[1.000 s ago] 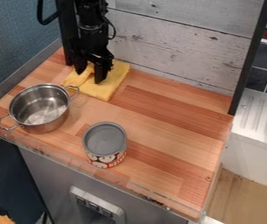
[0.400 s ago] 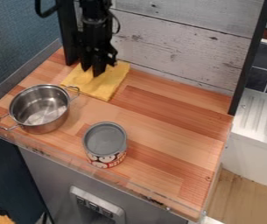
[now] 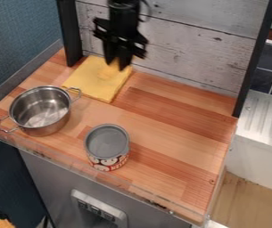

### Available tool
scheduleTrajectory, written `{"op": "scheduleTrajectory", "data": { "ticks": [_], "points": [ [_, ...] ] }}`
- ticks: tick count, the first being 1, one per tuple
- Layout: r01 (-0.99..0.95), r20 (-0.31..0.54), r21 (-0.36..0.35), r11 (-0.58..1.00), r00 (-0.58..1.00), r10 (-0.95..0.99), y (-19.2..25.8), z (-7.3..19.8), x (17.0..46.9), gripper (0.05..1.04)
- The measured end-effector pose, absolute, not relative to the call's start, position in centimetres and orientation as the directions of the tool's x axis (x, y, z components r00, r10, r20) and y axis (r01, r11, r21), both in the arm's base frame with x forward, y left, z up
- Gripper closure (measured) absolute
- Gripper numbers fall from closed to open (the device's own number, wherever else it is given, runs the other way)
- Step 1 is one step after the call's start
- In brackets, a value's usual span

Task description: Pick up the yellow brush and place it on the bottom right of the table

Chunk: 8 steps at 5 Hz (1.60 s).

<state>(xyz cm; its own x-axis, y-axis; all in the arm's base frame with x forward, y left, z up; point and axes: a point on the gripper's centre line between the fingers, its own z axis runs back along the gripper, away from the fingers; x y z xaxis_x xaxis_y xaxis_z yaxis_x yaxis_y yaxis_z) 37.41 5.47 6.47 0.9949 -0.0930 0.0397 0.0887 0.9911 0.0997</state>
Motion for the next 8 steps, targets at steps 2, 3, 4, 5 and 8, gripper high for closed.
{"op": "scheduleTrajectory", "data": {
  "ticks": [2, 3, 4, 5, 8],
  "points": [
    [0.054, -0.032, 0.018, 0.998, 0.998, -0.053, 1.9, 1.6, 37.5, 0.755],
    [0.089, -0.079, 0.019, 0.996, 0.993, -0.087, -1.7, 0.1, 35.8, 0.755],
    [0.131, -0.084, 0.024, 0.991, 0.988, -0.129, -4.5, 0.1, 34.4, 0.755],
    [0.119, -0.081, 0.049, 0.992, 0.99, -0.115, -6.2, -0.1, 33.1, 0.755],
    [0.052, -0.068, 0.106, 0.993, 0.997, -0.045, -9.1, -0.2, 28.6, 0.755]
  ]
}}
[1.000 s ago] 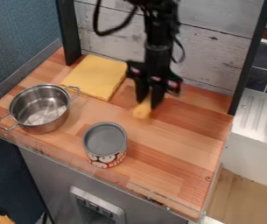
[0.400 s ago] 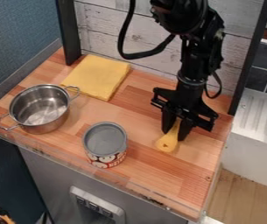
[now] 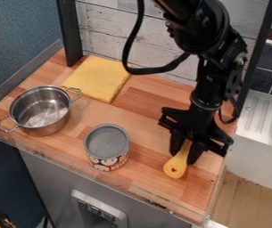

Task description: Pick up the yellow brush and place it on the bottom right of the table

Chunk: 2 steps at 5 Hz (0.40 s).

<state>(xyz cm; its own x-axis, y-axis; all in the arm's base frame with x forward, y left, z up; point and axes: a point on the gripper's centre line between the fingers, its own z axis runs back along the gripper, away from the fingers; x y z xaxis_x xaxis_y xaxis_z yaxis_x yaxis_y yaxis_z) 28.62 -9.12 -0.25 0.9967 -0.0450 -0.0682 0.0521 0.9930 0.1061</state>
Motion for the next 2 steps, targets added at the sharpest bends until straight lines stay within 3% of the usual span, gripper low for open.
{"op": "scheduleTrajectory", "data": {
  "ticks": [1, 2],
  "points": [
    [0.063, -0.066, 0.129, 0.99, 0.996, -0.055, -9.24, -0.09, 27.2, 0.755],
    [0.057, -0.057, 0.129, 0.99, 0.997, -0.05, -9.36, -0.19, 26.97, 0.692]
  ]
}}
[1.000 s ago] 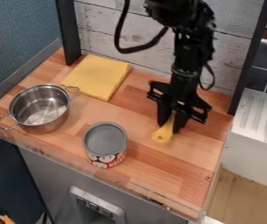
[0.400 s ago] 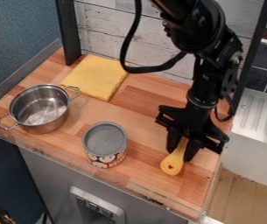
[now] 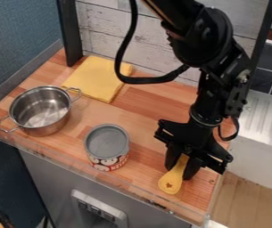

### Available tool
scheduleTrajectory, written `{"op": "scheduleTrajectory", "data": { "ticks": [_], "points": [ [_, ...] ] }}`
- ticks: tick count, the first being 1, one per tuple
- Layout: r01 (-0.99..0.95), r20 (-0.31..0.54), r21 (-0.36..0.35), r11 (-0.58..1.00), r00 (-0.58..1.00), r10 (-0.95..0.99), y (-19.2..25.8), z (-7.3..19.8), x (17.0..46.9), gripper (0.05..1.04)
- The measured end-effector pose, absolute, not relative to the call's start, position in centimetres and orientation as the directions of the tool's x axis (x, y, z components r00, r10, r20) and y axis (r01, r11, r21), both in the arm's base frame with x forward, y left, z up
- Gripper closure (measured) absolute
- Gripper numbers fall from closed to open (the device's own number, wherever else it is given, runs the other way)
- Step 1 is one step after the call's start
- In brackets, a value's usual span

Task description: Pick up the yellow brush and place it on the bottom right of the table

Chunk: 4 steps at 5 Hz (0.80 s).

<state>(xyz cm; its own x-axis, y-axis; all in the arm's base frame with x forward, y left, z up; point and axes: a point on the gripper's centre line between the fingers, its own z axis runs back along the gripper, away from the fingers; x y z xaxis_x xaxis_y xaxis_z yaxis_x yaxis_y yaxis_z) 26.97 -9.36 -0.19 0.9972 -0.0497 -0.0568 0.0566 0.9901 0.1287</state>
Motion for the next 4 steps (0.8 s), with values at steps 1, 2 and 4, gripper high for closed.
{"op": "scheduleTrajectory", "data": {
  "ticks": [1, 2, 4],
  "points": [
    [0.061, -0.043, 0.094, 0.994, 0.997, -0.058, -9.5, 0.4, 26.8, 0.386],
    [0.056, -0.019, 0.073, 0.996, 0.998, -0.055, -9.1, 1.8, 27.0, 0.115],
    [0.05, 0.013, 0.051, 0.997, 0.999, -0.051, -8.5, 4.4, 26.5, 0.083]
  ]
}}
